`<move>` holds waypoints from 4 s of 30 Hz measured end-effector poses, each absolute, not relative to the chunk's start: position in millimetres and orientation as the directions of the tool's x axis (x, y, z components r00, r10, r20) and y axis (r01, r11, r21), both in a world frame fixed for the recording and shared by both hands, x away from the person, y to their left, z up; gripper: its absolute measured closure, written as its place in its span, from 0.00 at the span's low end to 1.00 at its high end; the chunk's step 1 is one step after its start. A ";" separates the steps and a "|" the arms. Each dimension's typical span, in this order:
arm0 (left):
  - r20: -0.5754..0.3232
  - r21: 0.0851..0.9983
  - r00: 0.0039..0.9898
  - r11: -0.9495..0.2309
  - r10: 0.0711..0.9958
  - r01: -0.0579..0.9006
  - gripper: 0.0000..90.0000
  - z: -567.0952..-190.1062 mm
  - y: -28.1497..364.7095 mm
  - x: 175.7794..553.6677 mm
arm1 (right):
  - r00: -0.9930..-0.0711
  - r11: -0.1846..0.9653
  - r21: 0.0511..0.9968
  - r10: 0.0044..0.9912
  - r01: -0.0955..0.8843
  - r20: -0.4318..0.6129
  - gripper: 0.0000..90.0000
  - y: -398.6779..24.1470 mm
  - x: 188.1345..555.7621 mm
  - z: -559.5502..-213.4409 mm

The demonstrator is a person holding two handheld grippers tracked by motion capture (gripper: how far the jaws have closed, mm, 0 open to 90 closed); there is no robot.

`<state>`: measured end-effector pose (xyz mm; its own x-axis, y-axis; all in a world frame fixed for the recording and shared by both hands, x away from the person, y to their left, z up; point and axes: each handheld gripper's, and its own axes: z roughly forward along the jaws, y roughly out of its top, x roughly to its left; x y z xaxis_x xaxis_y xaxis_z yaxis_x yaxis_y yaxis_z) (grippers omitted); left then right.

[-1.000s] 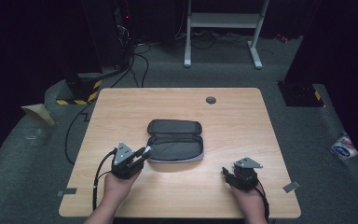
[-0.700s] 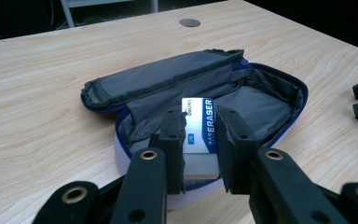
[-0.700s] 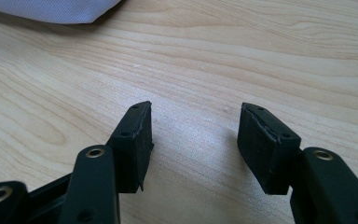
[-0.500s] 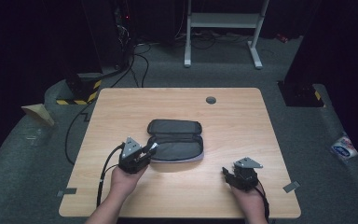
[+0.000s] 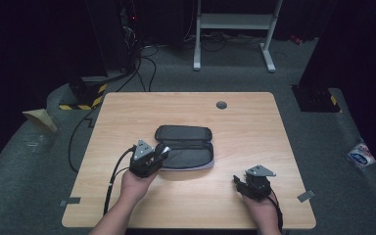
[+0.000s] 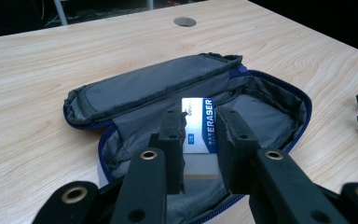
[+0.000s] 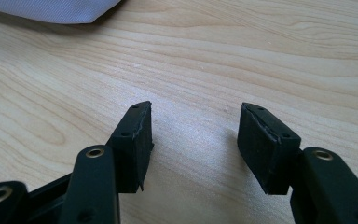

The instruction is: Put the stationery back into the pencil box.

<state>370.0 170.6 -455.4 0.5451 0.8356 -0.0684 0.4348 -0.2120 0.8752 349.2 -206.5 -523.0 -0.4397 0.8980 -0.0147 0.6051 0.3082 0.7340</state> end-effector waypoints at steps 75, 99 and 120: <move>-0.004 0.771 0.567 -0.358 0.824 0.527 0.64 -471.3 146.7 409.2 | -0.440 0.308 0.734 0.898 0.606 -0.014 0.50 -206.3 348.2 -523.0; -0.103 0.801 0.550 -0.258 0.829 0.539 0.40 -466.2 187.0 405.4 | -0.440 0.309 0.734 0.898 0.604 -0.017 0.50 -206.3 348.1 -523.0; -0.086 0.784 0.473 -0.234 0.877 0.575 0.18 -470.8 246.1 394.4 | -0.438 0.308 0.735 0.899 0.604 -0.017 0.50 -206.1 348.0 -523.1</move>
